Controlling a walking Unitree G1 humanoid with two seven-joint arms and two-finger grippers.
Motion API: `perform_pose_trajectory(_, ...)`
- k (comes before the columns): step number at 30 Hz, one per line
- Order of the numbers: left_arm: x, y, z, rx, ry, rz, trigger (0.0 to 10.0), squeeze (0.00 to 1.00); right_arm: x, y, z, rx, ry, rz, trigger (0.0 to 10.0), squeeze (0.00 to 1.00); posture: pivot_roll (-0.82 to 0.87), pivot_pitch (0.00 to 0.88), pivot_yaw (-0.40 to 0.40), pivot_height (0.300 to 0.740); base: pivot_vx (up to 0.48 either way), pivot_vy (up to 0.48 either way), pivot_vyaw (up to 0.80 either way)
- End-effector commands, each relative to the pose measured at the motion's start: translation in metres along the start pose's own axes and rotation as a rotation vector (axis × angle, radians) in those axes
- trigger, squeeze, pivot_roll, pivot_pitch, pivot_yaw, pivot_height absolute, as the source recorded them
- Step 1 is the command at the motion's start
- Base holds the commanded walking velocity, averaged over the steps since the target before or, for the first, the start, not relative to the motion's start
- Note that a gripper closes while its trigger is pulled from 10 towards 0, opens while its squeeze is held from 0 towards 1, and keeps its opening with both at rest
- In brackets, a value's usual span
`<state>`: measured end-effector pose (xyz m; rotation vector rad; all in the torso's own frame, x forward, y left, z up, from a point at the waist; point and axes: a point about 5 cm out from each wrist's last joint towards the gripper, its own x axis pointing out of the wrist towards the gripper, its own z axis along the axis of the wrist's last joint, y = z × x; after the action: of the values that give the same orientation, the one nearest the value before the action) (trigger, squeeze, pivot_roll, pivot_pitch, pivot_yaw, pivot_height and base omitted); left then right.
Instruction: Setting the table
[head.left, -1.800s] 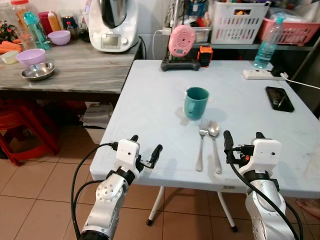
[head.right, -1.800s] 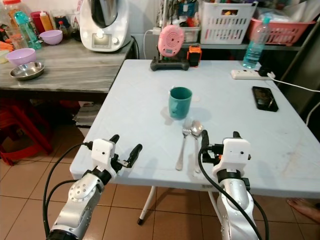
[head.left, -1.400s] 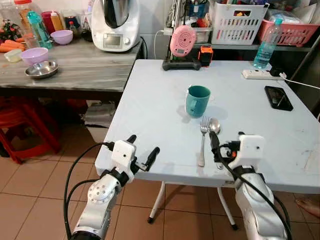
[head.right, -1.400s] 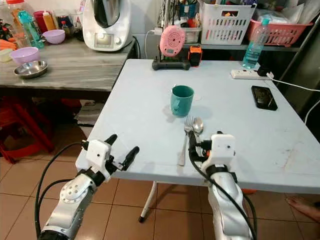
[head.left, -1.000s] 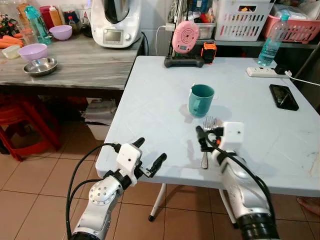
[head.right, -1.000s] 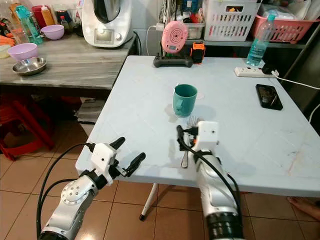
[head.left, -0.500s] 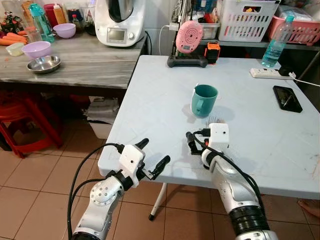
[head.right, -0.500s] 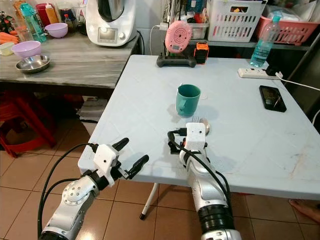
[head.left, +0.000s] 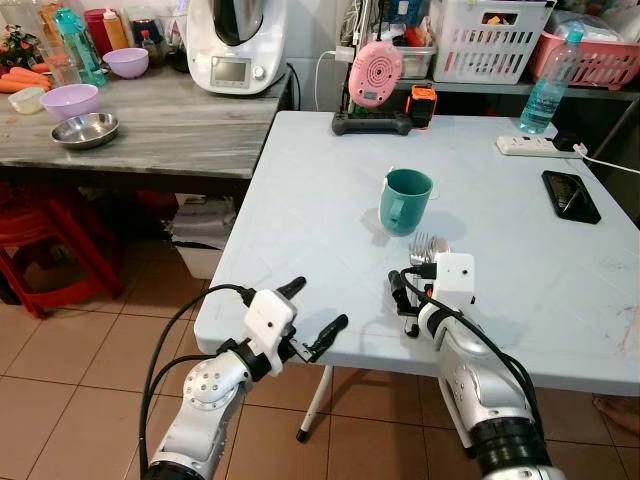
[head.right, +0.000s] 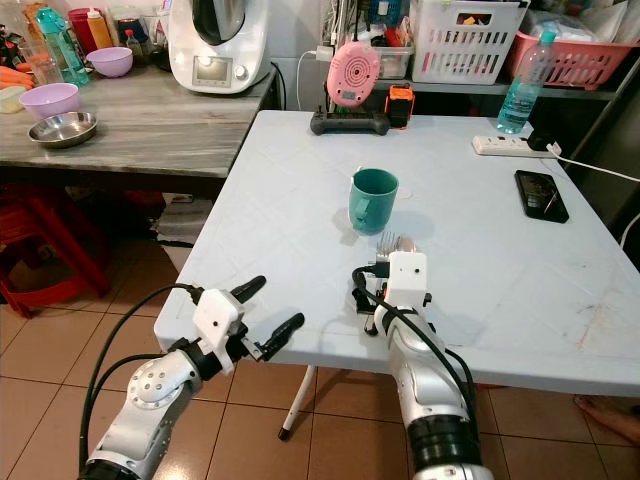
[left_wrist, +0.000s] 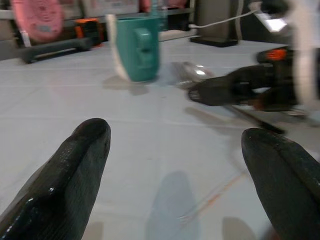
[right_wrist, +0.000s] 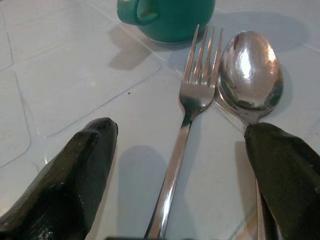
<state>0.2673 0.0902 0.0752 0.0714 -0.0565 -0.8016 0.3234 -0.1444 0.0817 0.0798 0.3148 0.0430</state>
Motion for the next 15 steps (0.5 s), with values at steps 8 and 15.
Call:
perform_pose_trajectory(8,0.002,0.0,0.001,0.024,0.001,-0.014,10.0,0.0,0.009,0.007,0.004,-0.018,0.037,0.047,10.0,0.0,-0.05,0.0,-0.008,0.74,0.0,0.0,0.0)
perform_pose_trajectory(15,0.0,-0.001,-0.001,0.024,0.006,-0.012,10.0,0.0,0.008,0.005,-0.011,-0.022,0.107,0.04,0.0,0.0,-0.05,0.0,-0.01,0.74,0.0,0.0,0.0)
